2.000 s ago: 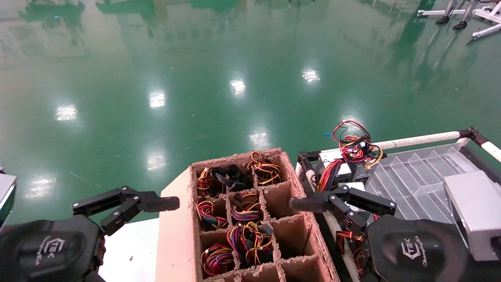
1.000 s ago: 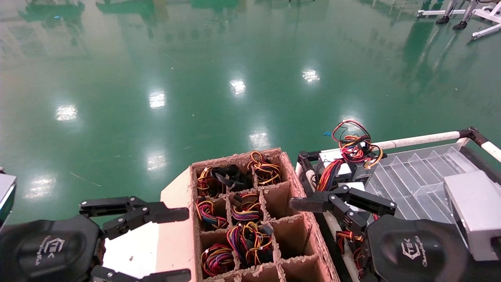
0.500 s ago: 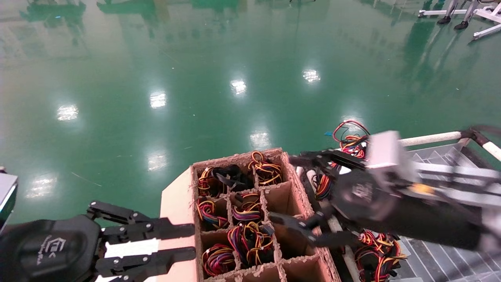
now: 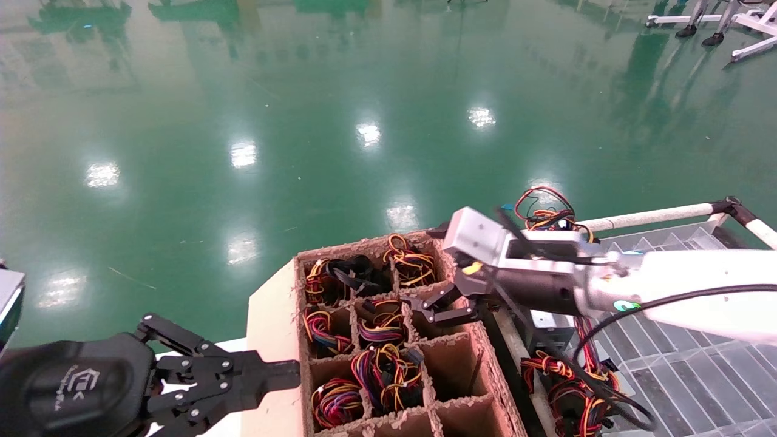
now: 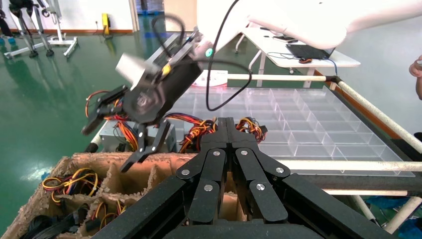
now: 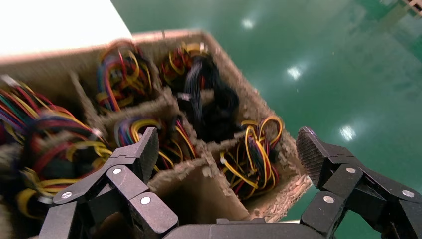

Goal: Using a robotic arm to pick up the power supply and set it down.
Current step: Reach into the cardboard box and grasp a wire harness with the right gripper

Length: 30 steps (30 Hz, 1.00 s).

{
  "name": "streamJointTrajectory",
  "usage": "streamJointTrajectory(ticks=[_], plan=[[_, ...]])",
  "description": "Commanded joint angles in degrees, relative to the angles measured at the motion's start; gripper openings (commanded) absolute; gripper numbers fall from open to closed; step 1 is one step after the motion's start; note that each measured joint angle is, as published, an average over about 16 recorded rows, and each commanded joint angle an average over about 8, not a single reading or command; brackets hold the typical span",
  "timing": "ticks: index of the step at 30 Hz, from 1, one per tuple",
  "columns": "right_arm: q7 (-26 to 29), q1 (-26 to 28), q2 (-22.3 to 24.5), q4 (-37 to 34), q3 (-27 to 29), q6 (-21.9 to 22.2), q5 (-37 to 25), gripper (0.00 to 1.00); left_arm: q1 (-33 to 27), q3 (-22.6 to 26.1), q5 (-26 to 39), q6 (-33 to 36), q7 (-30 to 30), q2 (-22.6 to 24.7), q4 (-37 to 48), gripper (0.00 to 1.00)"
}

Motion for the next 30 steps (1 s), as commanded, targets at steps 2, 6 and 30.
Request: streamJointTrajectory(ticks=[2,6,30], plan=[[0.18,1.45,-2.29,-1.87,-1.80,1.35,-4.01,0.60,0.00,0.00,0.00,0.00,0.00,0.00,0.00,0.00],[-0.46,2.94,-4.83,-5.17,-2.99,3.11,-7.00,0.11,0.00,0.01,-0.01,0.00,0.00,0.00,0.00,0.00],[-16.63,10.89,-17.38,-31.47,-4.85,7.65,-9.42,0.00,-0.01,0.03,-0.02,-0.01,0.02,-0.01,0.00,1.00]])
